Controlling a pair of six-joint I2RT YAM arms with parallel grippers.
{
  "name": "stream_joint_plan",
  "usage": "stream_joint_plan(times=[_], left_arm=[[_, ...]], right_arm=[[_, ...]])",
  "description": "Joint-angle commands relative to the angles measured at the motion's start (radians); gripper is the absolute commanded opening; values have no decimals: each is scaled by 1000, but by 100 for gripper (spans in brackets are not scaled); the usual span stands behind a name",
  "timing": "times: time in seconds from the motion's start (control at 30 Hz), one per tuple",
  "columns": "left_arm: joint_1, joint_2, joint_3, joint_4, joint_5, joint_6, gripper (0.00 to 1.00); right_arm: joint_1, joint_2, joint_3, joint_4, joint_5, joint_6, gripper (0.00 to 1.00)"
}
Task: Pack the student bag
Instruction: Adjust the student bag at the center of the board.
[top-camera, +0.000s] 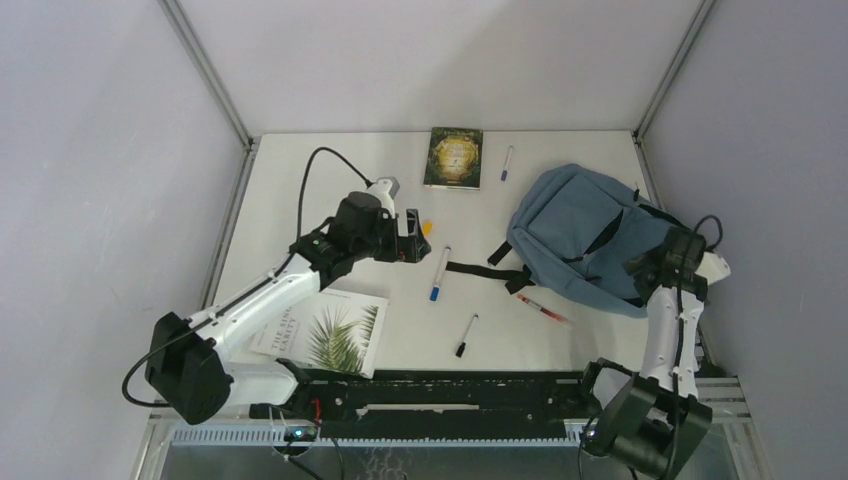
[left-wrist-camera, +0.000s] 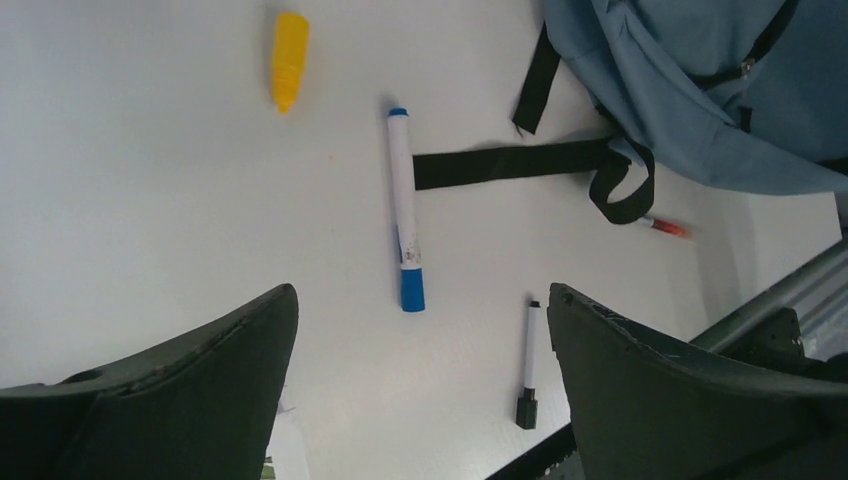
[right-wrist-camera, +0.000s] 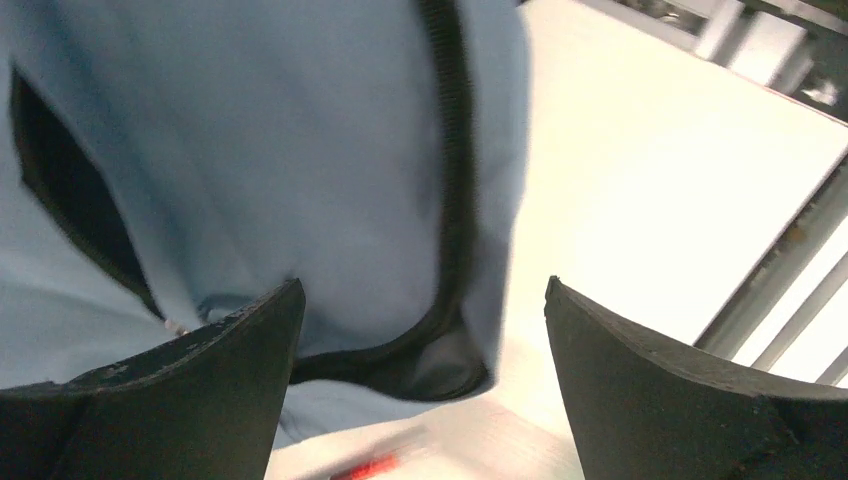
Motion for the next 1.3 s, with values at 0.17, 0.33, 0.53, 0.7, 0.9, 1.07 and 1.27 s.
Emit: stream_joint_plan(times=[0.17, 0.33, 0.53, 0.7, 0.9, 1.07, 1.27], left_arm=[[-106, 233, 243, 23, 155, -12, 97], [-186, 405, 448, -72, 155, 38, 96], [-189, 500, 515, -30, 184, 9, 96], [-190, 702, 698, -57, 175, -18, 92], [-189, 907, 902, -57, 229, -100, 85], [-188, 1021, 1048, -57, 270, -141, 84], [-188, 1132, 1158, -39, 342, -244, 69]], right_arm=[[-240, 55, -37, 123, -194, -7, 100], [-267, 153, -57, 187, -217, 0, 100], [-267, 261, -95, 292, -355, 21, 87], [-267, 171, -111, 297, -354, 42, 53], [-270, 53, -111, 241, -354, 53, 0], [-275, -85, -111, 196, -396, 102, 0], [-273, -132, -92, 190, -500, 187, 0]])
